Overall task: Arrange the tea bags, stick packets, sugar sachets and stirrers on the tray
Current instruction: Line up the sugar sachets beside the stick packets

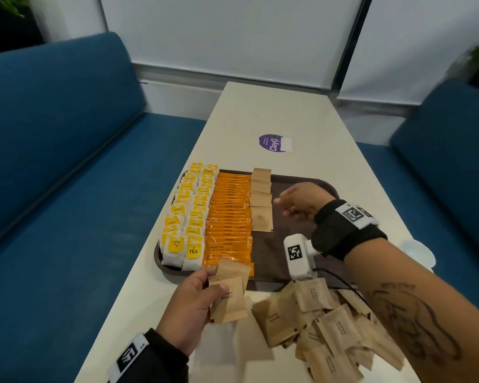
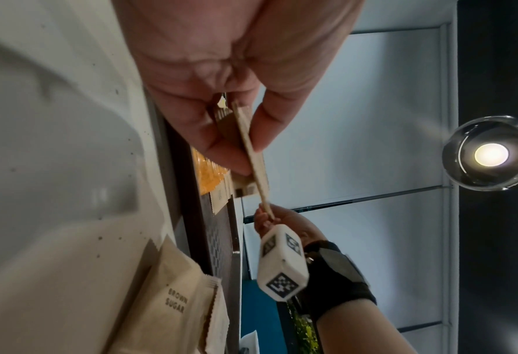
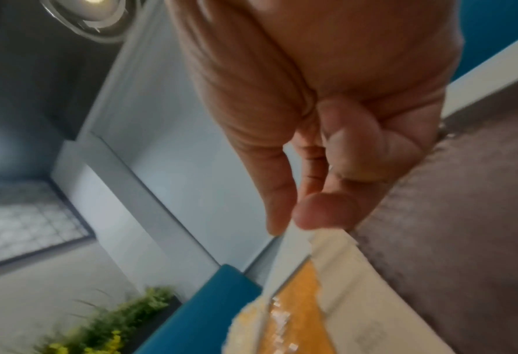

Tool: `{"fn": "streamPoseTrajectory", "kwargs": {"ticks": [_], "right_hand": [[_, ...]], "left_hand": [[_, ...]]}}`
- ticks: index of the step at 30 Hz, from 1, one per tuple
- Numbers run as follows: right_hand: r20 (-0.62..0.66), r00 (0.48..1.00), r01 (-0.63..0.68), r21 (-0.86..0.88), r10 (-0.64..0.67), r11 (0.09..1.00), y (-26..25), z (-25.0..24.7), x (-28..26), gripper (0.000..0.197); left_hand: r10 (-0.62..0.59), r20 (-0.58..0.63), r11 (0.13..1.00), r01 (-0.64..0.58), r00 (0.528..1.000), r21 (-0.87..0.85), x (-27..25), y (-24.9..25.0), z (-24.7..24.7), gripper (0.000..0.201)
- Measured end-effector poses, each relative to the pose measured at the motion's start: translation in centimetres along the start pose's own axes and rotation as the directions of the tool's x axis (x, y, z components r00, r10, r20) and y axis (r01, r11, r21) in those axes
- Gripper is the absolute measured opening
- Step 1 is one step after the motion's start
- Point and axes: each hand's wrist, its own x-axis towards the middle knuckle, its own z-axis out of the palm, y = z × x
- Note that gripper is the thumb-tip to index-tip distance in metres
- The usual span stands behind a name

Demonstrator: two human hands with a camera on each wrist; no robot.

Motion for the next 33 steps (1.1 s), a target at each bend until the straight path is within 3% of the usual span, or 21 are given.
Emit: {"fn": "streamPoseTrajectory", "kwargs": {"ticks": [2, 5, 8, 11, 14, 16, 18, 23, 28, 33], "right_hand": [[-0.001, 0.989, 0.150, -0.013, -0.150, 0.989, 0.1, -0.5, -3.0, 0.008], [0.078, 0.971, 0.230, -0.071, -0.225, 0.971, 1.5, 0.3, -7.2, 0.013], [0.160, 0.969, 0.193, -0.022, -0.188, 0.981, 4.2, 3.1, -10.3, 0.020], [0.206, 0.965, 0.127, 0.185, -0.165, 0.974, 6.6, 5.8, -11.9, 0.020], [0.153, 0.973, 0.086, 0.461, -0.175, 0.883, 8.2, 7.5, -12.9, 0.023], [0.124, 0.972, 0.101, 0.541, -0.198, 0.835, 8.8, 8.3, -13.5, 0.017], [0.094, 0.975, 0.110, 0.575, -0.199, 0.811, 9.1, 8.8, -13.9, 0.008], [-0.019, 0.991, 0.114, 0.609, -0.129, 0.785, 9.6, 8.9, -13.7, 0.013], [-0.002, 0.993, 0.087, 0.681, -0.117, 0.727, 9.5, 9.0, -13.1, 0.013], [0.036, 0.992, 0.073, 0.597, -0.118, 0.799, 9.1, 8.5, -12.7, 0.005]], "left_hand": [[0.026, 0.019, 1.000, -0.026, 0.999, -0.005, -0.2, 0.3, 0.2, 0.029], [0.055, 0.054, 0.998, -0.055, 0.997, 0.004, -0.6, 0.5, 0.4, 0.031], [0.086, 0.077, 0.996, -0.088, 0.993, 0.022, -0.9, 0.3, 0.6, 0.033], [0.113, 0.098, 0.992, -0.117, 0.989, 0.039, -1.3, 0.1, 0.6, 0.033], [0.126, 0.121, 0.990, -0.132, 0.985, 0.046, -1.6, -0.2, 0.6, 0.034], [0.125, 0.126, 0.990, -0.131, 0.984, 0.044, -1.6, -0.3, 0.5, 0.034], [0.119, 0.135, 0.991, -0.126, 0.984, 0.042, -1.6, -0.5, 0.4, 0.035], [0.107, 0.147, 0.989, -0.120, 0.983, 0.081, -1.5, -0.7, -0.2, 0.033], [0.107, 0.123, 0.989, -0.118, 0.987, 0.089, -1.2, -0.8, -0.5, 0.028], [0.112, 0.081, 0.992, -0.117, 0.990, 0.055, -0.5, -0.8, -0.3, 0.027]]}}
